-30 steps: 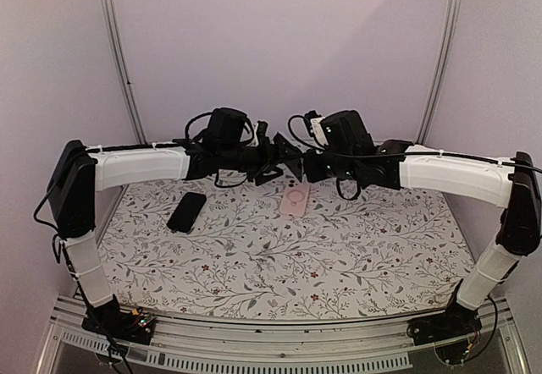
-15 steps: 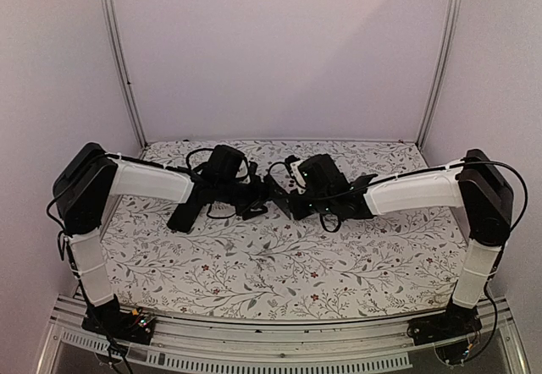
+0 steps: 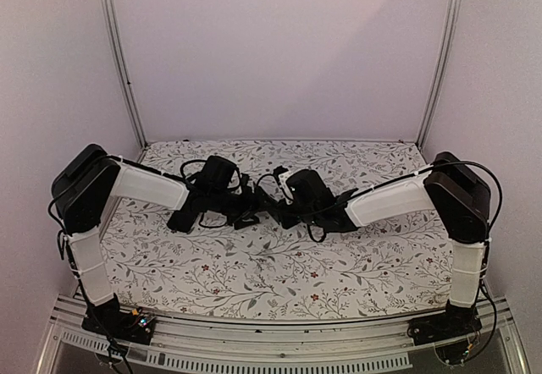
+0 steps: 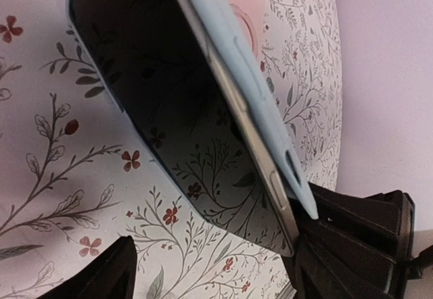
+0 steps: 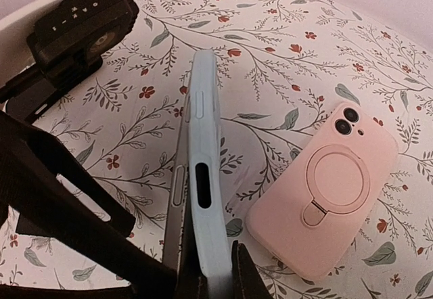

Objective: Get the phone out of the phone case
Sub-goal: Remove the phone case from the phone.

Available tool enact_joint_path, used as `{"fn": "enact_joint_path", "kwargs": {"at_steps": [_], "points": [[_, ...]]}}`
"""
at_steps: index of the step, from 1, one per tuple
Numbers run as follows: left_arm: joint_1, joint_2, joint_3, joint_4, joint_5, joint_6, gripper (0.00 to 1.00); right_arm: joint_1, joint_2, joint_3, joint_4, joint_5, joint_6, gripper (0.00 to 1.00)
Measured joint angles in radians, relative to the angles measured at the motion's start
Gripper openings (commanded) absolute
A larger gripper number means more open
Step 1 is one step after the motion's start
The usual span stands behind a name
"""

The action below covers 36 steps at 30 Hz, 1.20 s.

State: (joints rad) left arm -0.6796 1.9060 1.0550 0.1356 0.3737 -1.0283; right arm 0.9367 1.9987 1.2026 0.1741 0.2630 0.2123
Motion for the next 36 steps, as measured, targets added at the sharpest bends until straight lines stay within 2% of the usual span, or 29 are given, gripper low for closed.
{"fn": "enact_joint_path", "kwargs": {"at_steps": [5,19,27,36], "points": [[0.006,0.001,-0.012,-0.011,0.016,0.004,0.77,0.003,0.020,0.001,0.029,0.014,-0.008,0.00],[0.020,-0.003,-0.034,-0.015,0.032,0.008,0.77,0.007,0.032,-0.018,0.076,-0.005,-0.016,0.00],[0.034,-0.012,0.002,-0.087,0.014,0.006,0.78,0.012,0.032,-0.018,0.129,0.005,-0.035,0.00],[0.045,-0.066,0.039,-0.087,0.005,-0.020,0.78,0.014,0.032,-0.018,0.141,0.015,-0.048,0.00]]}}
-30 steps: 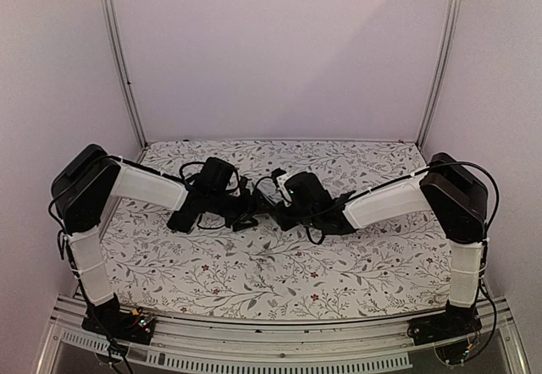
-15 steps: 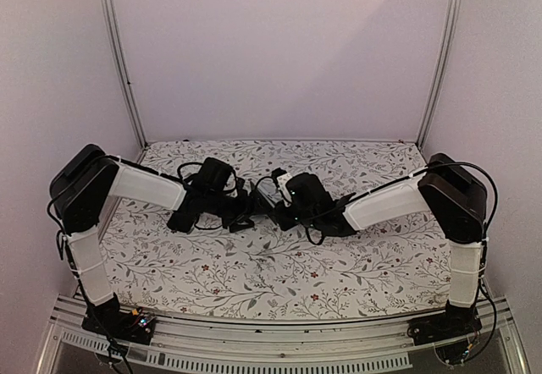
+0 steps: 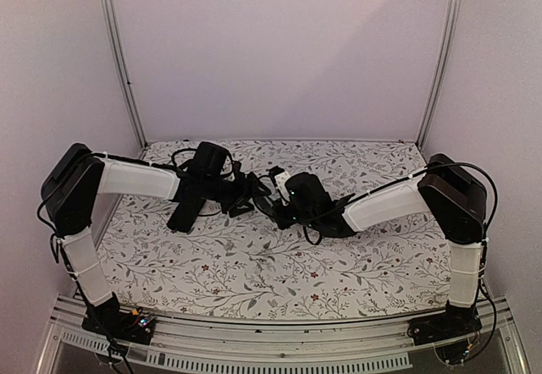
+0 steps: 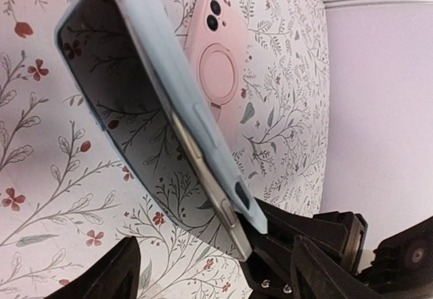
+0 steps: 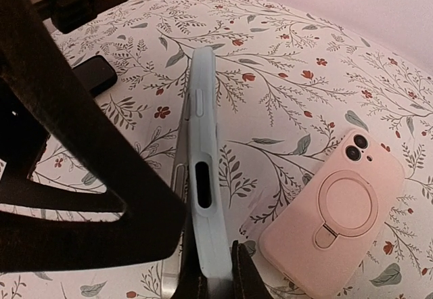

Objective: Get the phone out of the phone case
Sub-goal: Remove the phone case from the phone.

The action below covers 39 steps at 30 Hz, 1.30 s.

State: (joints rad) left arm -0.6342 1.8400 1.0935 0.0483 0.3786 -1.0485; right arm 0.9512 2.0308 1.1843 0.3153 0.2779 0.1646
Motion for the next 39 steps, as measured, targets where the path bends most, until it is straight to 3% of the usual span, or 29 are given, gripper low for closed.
{"fn": "enact_joint_path", "kwargs": {"at_steps": [39], "points": [[0.003,0.068,-0.051,0.074,0.022,-0.055,0.72,0.003,0.039,0.032,-0.035,0.005,-0.008,0.00]]}}
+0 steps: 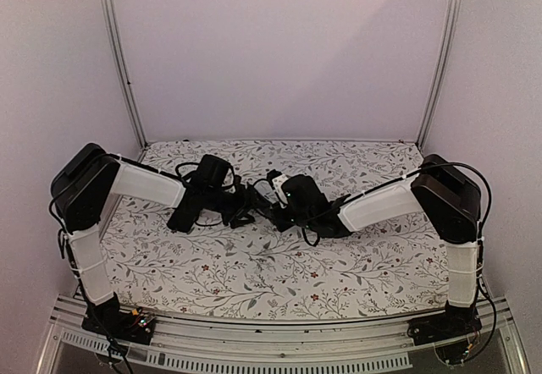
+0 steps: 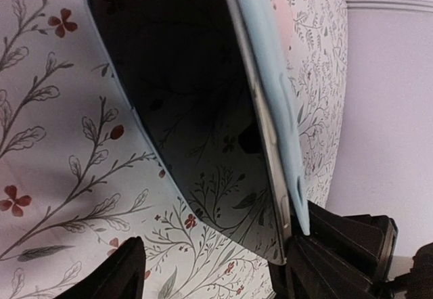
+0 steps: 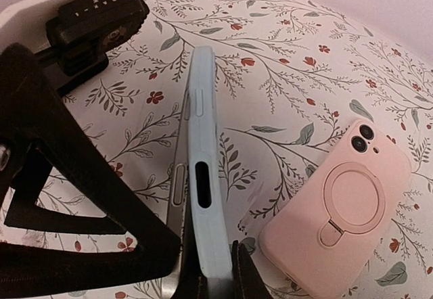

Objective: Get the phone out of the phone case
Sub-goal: Remove the phone case from the phone.

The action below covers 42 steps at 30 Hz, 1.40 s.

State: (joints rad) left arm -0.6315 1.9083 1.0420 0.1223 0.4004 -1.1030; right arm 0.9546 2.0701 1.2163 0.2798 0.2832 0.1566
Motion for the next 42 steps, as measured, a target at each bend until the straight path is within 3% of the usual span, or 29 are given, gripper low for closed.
{"fn": "enact_joint_path", "kwargs": {"at_steps": [11,42], "points": [[0.000,0.016,0.002,0.014,0.011,-0.017,0.72,0.034,0.016,0.022,-0.024,0.075,-0.063,0.00],[-0.004,-0.032,-0.068,0.045,-0.030,-0.054,0.48,0.066,0.014,0.018,-0.018,0.075,-0.099,0.00]]}}
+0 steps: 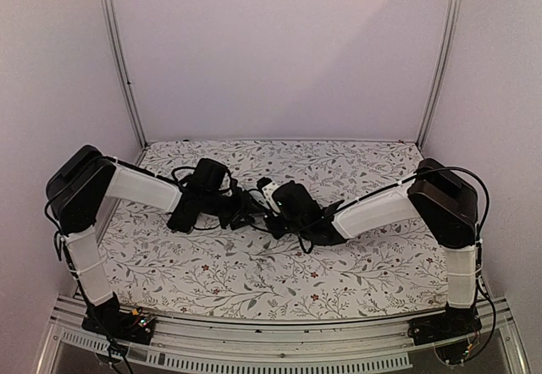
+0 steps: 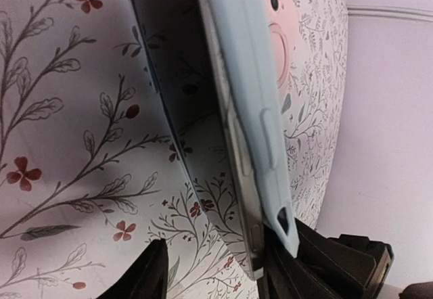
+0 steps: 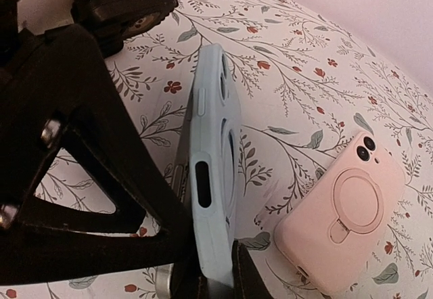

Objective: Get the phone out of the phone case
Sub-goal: Remove the phone case from the phone.

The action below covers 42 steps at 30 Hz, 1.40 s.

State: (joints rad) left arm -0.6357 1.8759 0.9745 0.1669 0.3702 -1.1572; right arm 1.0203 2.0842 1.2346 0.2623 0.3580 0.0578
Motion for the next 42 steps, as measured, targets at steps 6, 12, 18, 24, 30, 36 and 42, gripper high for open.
{"fn": "enact_joint_path", "kwargs": {"at_steps": [6,12,18,24,30,36,42], "points": [[-0.004,0.014,0.021,-0.006,0.005,-0.007,0.42,0.000,-0.015,-0.020,0.000,-0.014,0.036,0.00],[-0.006,0.022,0.030,-0.011,0.001,-0.016,0.39,0.002,-0.024,-0.028,-0.001,-0.046,0.069,0.00],[-0.006,0.040,0.045,-0.018,-0.002,-0.020,0.35,0.002,-0.030,-0.030,-0.011,-0.072,0.096,0.00],[-0.007,0.049,0.060,-0.026,-0.001,-0.021,0.27,0.002,-0.030,-0.030,-0.012,-0.082,0.118,0.00],[-0.009,0.056,0.074,-0.025,0.005,-0.023,0.19,0.002,-0.032,-0.030,-0.016,-0.085,0.134,0.00],[-0.016,0.064,0.087,-0.035,0.001,-0.019,0.02,0.002,-0.034,-0.030,-0.027,-0.084,0.146,0.00],[-0.023,0.073,0.091,-0.042,-0.014,-0.013,0.00,0.003,-0.036,-0.030,-0.043,-0.076,0.150,0.00]]}}
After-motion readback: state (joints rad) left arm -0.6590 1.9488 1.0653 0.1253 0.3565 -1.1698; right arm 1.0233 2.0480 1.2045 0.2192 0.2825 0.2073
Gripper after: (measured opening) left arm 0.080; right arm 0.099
